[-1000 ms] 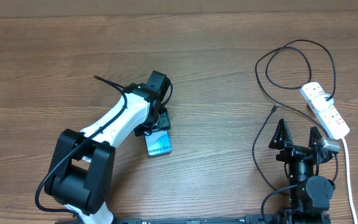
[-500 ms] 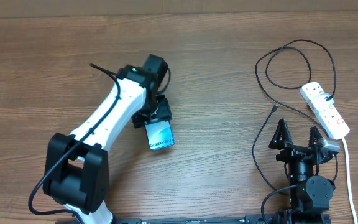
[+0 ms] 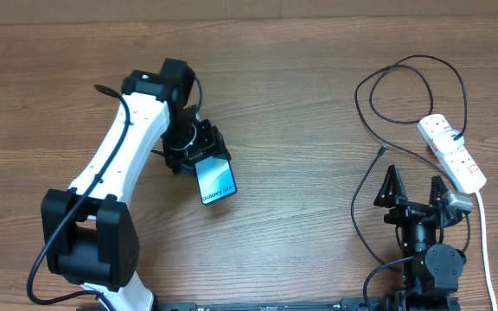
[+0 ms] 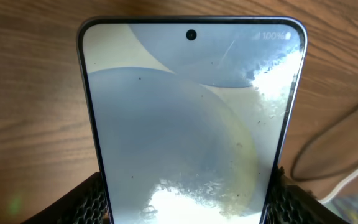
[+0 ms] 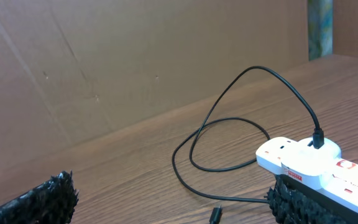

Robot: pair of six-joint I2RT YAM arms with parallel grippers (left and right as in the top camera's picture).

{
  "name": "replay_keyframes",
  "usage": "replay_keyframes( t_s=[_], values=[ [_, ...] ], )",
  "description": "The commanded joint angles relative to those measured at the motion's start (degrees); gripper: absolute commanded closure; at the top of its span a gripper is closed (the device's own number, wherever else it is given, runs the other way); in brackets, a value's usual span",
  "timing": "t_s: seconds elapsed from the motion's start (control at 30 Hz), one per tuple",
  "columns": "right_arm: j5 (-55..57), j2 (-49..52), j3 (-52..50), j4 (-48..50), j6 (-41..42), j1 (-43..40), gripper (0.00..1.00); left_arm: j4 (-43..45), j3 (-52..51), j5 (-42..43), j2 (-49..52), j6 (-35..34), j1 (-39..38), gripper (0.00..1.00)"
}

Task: Plug charger to phone and switch on socket
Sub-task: 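Lift the phone with the left gripper and tilt it upright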

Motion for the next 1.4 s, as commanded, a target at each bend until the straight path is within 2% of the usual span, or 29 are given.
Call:
replay_keyframes(
  t_s=[0.0, 0.33, 0.6, 1.37],
  values=[
    [-0.3, -0.7, -0.6, 0.2, -0.9, 0.1, 0.0, -1.4, 1.9, 6.7, 0.4, 3.8, 1.8, 0.51],
    [-0.3, -0.7, -0.6, 0.2, -0.9, 0.1, 0.0, -5.0, 1.9, 18.5, 0.4, 7.1, 6.1, 0.51],
    [-0.3, -0.7, -0.6, 0.2, -0.9, 0.1, 0.0, -4.8, 1.9, 25.6, 0.4, 7.1, 7.2, 0.52],
    [-0.3, -0.7, -0.6, 0.2, -0.9, 0.1, 0.0, -7.6, 1.9, 28.7, 0.4, 6.4, 7.2, 0.53]
  ],
)
